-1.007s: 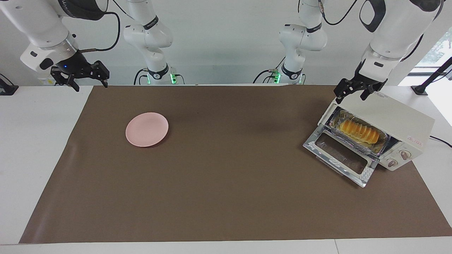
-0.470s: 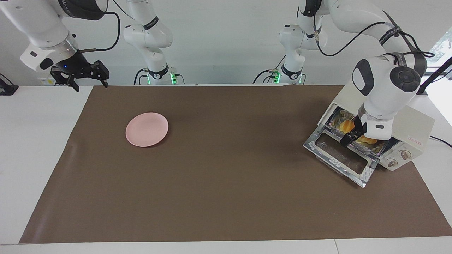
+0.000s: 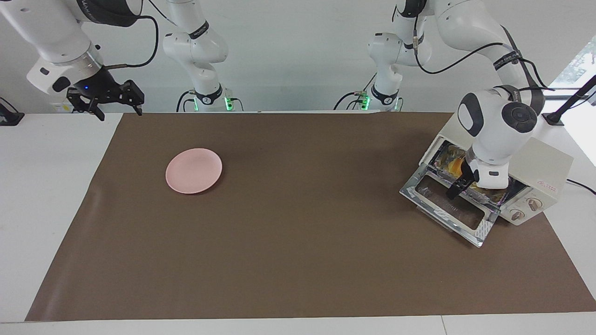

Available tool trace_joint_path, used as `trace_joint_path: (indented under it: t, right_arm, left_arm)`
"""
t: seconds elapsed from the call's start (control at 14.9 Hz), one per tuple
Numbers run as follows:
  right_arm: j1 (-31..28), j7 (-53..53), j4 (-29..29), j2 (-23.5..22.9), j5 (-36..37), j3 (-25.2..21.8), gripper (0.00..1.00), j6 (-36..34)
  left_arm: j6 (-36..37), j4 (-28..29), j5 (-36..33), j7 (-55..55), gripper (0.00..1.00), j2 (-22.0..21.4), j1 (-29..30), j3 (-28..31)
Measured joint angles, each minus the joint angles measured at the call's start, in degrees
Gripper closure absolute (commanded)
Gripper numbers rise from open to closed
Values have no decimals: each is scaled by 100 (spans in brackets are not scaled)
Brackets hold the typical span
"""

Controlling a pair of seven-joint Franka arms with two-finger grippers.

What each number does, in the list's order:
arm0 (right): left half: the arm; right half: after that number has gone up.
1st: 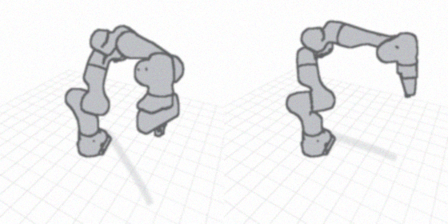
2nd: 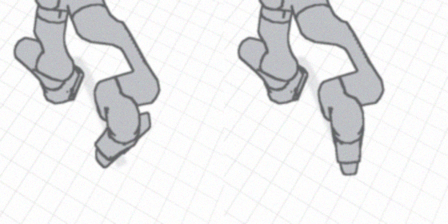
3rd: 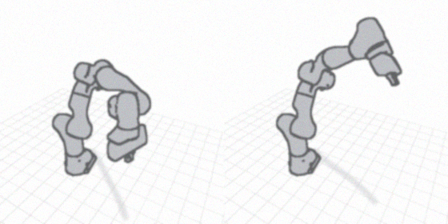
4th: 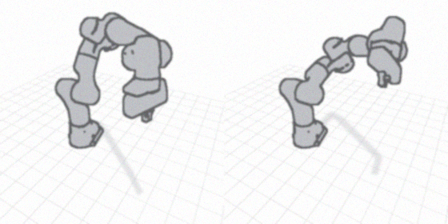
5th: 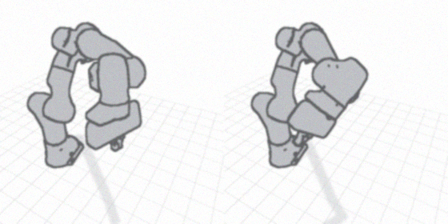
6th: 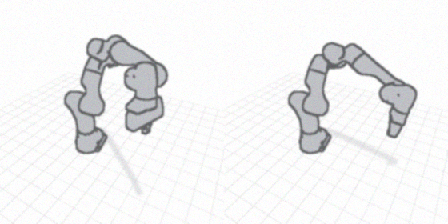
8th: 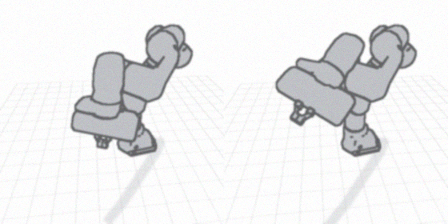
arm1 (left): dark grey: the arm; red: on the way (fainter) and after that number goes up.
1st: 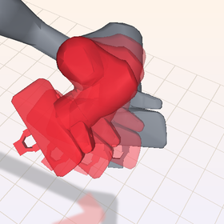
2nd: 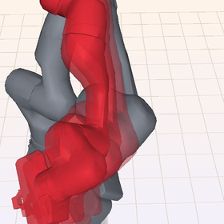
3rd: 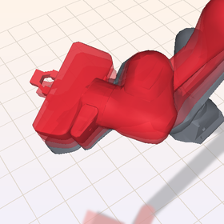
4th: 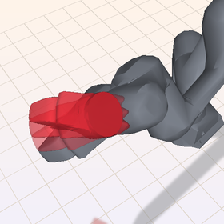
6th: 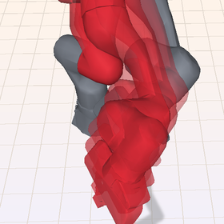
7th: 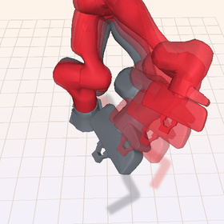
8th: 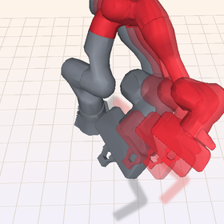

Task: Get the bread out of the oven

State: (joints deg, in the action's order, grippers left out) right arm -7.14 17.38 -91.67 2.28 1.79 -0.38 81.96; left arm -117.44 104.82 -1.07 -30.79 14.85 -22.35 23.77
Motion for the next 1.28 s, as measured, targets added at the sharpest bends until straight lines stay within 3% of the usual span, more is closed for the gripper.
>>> trace_joint_path:
  t: [0.07,0.13,0.34,0.81,1.01,1.28]
  right_arm:
    - [0,0,0,0,0,0,0,0]
    - [0,0,0,0,0,0,0,0]
    - [0,0,0,0,0,0,0,0]
    - [0,0,0,0,0,0,0,0]
    - [0,0,0,0,0,0,0,0]
    - [0,0,0,0,0,0,0,0]
  left_arm:
    - [-213,154,0,-9,10,-10,0,-2]
    - [-432,312,0,-10,27,-12,0,-3]
    - [-700,594,-1,2,100,-28,1,-3]
    - [-477,415,-11,676,100,-147,-75,-75]
    - [118,-405,230,684,100,-22,-598,-174]
    - [197,-1119,484,786,100,356,-1801,-229]
